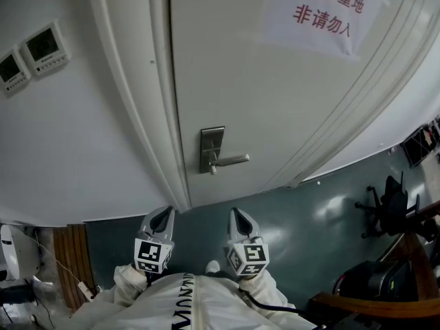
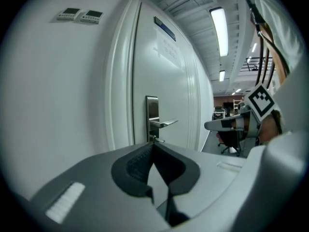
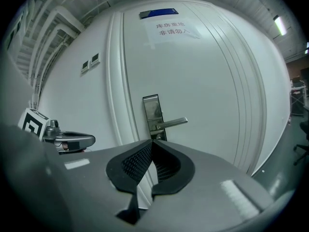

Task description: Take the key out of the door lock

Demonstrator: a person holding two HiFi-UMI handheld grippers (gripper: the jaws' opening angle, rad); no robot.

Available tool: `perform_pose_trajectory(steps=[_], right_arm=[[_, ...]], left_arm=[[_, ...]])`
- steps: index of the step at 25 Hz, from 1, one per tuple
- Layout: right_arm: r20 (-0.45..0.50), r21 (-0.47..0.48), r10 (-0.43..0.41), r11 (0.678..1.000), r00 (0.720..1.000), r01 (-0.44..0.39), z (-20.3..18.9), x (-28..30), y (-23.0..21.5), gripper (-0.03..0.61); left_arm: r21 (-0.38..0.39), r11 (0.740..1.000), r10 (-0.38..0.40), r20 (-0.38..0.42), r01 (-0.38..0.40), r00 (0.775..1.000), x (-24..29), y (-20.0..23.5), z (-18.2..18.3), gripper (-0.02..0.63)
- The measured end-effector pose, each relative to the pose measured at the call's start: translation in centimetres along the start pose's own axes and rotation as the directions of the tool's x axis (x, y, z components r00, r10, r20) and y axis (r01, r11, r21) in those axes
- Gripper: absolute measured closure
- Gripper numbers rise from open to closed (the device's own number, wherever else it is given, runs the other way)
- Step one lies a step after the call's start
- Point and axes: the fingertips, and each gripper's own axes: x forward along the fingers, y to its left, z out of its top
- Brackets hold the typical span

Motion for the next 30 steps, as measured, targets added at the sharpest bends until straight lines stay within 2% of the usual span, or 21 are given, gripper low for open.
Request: perform_pose_trajectory(steps=[7, 15, 24, 30], right_arm=[[-0.026, -0.032, 0.092, 0.995, 0.995, -0.093, -0.6, -0.2, -0.7, 0.577], [-0.052, -0.002, 0.149, 0.989, 0.987, -0.149, -2.5, -0.7, -1.4, 0.577], [-0.043, 0.020, 0.162, 0.987, 0.986, -0.161, -1.5, 1.2, 0.5, 0.577], [-0.051, 0.102, 0.163, 0.982, 0.985, -0.157, -1.5, 2.6, 0.7, 0.577]], left_arm=[[-0.051, 0.994, 0.093, 0.004, -0.093, 0.996, -0.5, -1.5, -0.3, 0.614], [-0.075, 0.985, 0.155, -0.027, -0.157, 0.987, -1.7, -3.2, -1.7, 0.614], [-0.079, 0.986, 0.149, -0.009, -0.149, 0.989, -2.2, -1.8, -1.3, 0.614], [-0.068, 0.990, 0.122, 0.014, -0.121, 0.992, -1.1, -0.6, -0.5, 0.614]])
